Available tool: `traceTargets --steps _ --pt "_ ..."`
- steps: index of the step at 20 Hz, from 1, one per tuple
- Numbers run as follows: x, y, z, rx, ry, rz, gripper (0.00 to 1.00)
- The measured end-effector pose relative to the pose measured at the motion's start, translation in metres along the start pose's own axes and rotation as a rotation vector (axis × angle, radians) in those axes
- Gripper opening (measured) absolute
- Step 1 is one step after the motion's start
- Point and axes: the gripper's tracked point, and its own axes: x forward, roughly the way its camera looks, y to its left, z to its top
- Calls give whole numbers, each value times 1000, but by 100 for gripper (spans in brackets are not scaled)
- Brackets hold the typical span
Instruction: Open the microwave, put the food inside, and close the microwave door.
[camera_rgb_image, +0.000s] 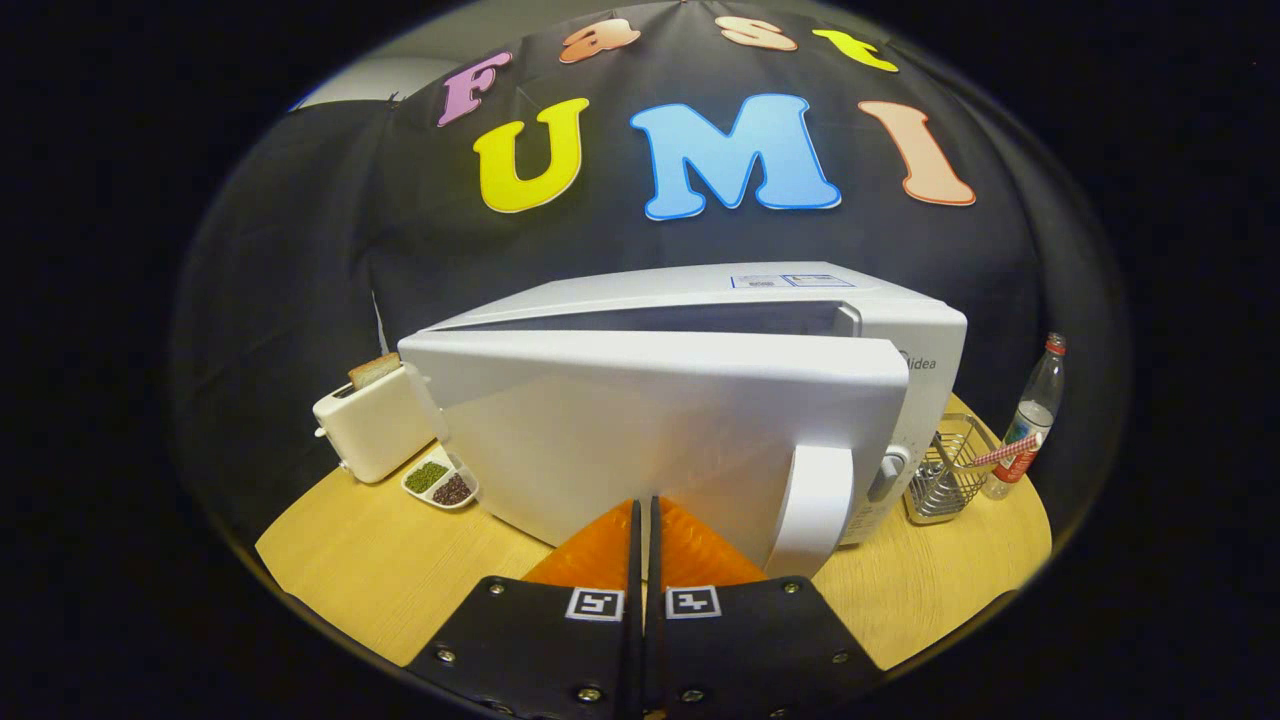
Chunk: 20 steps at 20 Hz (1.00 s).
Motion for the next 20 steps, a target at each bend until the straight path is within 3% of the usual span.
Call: traceTargets --steps 8,18,20 --pt "34 -17 7 81 12 -38 1" --pt "45 -18 2 14 1 -61 1" --pt "47 -24 1 8 7 -99 1"
